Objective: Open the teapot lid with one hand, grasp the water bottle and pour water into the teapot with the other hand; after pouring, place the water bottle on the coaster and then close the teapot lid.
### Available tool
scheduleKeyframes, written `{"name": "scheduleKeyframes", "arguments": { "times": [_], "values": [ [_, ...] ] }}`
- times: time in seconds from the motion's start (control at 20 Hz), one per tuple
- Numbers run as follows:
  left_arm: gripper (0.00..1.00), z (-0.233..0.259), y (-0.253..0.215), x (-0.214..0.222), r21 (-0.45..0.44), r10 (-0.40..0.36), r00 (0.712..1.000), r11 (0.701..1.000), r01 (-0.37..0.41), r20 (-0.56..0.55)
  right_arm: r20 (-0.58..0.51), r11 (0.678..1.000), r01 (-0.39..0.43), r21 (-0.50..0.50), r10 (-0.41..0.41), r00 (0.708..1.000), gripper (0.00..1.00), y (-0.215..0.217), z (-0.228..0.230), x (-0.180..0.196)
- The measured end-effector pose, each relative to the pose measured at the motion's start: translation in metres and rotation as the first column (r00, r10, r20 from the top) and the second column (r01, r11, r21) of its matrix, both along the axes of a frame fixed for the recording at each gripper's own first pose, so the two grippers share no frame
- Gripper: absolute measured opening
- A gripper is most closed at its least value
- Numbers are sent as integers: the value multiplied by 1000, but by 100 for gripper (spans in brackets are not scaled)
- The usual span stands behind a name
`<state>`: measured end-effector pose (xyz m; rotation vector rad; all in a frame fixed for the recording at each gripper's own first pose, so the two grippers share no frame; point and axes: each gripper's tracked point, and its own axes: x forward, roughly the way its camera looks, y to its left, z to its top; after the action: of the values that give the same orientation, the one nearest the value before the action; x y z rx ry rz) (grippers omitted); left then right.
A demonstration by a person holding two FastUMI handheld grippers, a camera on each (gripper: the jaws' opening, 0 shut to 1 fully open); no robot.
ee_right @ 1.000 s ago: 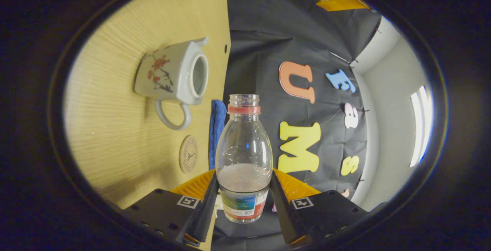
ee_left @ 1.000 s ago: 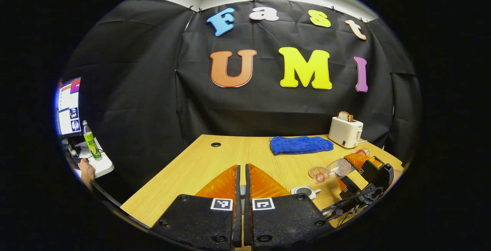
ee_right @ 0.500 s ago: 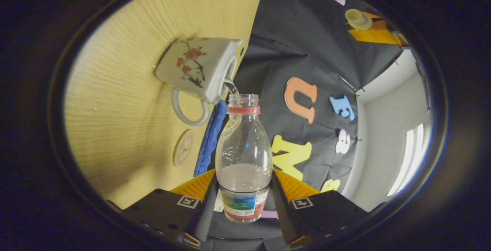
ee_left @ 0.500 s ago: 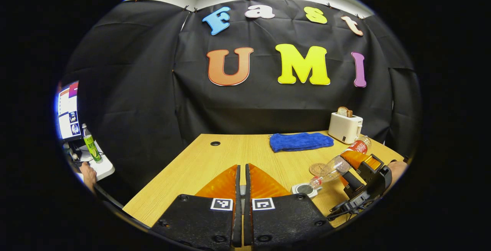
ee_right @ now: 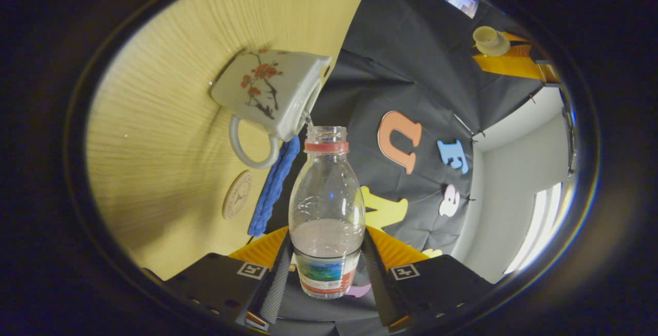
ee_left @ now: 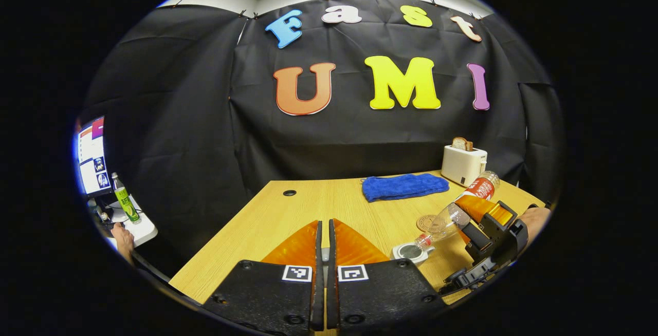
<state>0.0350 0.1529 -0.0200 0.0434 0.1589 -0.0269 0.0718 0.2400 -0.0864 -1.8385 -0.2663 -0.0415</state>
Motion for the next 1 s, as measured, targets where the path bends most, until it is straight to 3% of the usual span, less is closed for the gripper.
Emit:
{"name": "scheduleKeyframes", "arguments": {
  "times": [1.0],
  "values": [
    [5, 1, -3, -3, 7, -15, 1000, 1000, 15, 9, 172, 978, -47, -202, 83, 982, 71, 15, 54, -9]
  ]
}}
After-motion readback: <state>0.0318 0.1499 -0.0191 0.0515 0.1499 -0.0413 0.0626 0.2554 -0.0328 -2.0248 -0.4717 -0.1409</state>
